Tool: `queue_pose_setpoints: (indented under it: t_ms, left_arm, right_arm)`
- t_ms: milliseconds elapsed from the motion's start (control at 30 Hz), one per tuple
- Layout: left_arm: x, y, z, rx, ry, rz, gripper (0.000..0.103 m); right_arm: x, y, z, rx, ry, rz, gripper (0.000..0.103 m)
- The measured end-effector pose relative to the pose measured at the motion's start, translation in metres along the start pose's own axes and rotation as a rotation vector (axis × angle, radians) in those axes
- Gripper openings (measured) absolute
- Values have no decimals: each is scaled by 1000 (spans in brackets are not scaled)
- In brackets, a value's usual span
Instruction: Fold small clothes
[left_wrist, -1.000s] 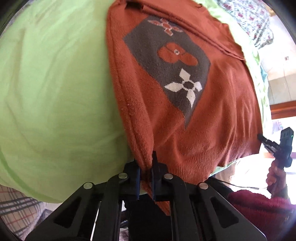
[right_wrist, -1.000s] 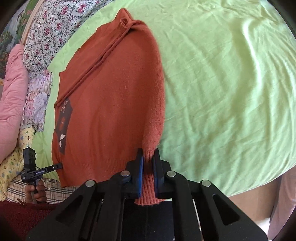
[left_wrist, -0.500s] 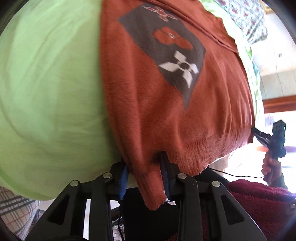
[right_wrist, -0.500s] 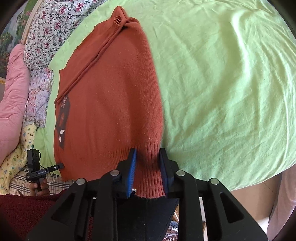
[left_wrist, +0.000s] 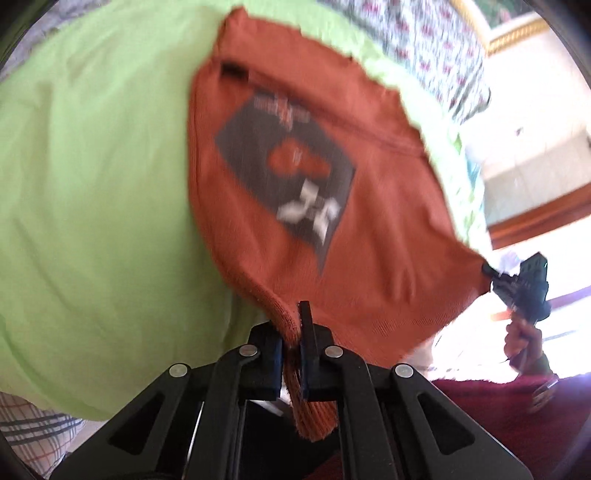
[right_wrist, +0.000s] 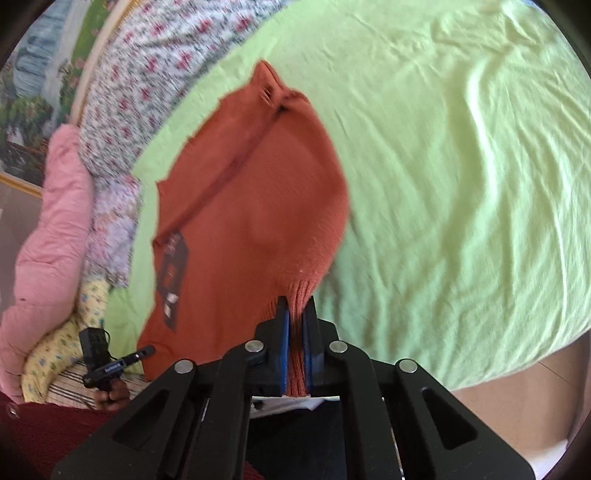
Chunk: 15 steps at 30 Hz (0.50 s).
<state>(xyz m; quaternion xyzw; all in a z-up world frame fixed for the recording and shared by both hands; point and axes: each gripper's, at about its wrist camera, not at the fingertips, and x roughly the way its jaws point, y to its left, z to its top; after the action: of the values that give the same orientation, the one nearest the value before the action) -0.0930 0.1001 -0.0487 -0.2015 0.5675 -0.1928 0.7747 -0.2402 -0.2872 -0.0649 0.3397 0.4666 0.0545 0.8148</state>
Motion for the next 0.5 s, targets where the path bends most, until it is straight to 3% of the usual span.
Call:
queue_pose_setpoints:
  t_ms: [267, 500]
  left_arm:
    - [-50, -19, 84, 37, -200, 1, 4]
    - [-44, -30, 166, 31, -317, 23, 4]
  right_arm:
    - [-14, 43, 73, -96, -163, 82, 7]
    - [22, 57, 154, -124, -229, 105, 7]
